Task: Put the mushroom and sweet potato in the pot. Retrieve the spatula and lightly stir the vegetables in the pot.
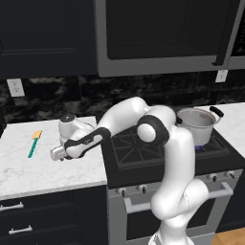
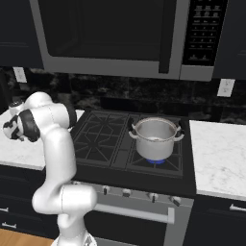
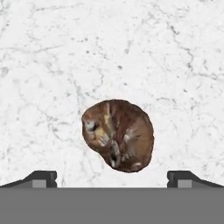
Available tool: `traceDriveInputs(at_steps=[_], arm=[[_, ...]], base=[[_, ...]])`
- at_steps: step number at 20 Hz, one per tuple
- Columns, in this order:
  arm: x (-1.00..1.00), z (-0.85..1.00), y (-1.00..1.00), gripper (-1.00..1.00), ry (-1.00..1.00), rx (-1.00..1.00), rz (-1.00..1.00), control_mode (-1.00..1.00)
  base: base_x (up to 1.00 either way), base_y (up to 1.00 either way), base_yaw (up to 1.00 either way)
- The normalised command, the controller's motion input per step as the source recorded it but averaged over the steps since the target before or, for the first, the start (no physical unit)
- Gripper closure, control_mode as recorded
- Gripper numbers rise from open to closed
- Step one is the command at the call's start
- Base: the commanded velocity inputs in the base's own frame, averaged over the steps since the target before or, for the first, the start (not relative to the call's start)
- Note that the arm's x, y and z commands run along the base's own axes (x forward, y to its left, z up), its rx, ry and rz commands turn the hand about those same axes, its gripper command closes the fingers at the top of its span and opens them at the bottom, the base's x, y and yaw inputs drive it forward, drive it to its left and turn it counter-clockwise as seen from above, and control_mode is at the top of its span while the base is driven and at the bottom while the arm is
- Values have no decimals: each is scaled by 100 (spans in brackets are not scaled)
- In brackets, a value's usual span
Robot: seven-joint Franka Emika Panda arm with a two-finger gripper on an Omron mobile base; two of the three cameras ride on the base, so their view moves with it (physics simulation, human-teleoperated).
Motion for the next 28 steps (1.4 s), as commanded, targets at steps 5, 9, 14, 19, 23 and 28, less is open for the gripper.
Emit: traceDriveInputs(at_steps=[5,9,14,19,23,28], arm=[[24,-14,0,-100,0,0,0,-100],[17,-23,9,-100,0,0,0,-100],[7,-18,6,-100,0,0,0,-100],[7,-8,4,100,2,0,0,-100],[1,0,0,100,1,0,0,-100],[-31,37,-34,100,-2,0,0,-100]], base=[[0,0,0],[0,0,0],[0,0,0],[0,0,0],[0,0,0],[0,0,0]])
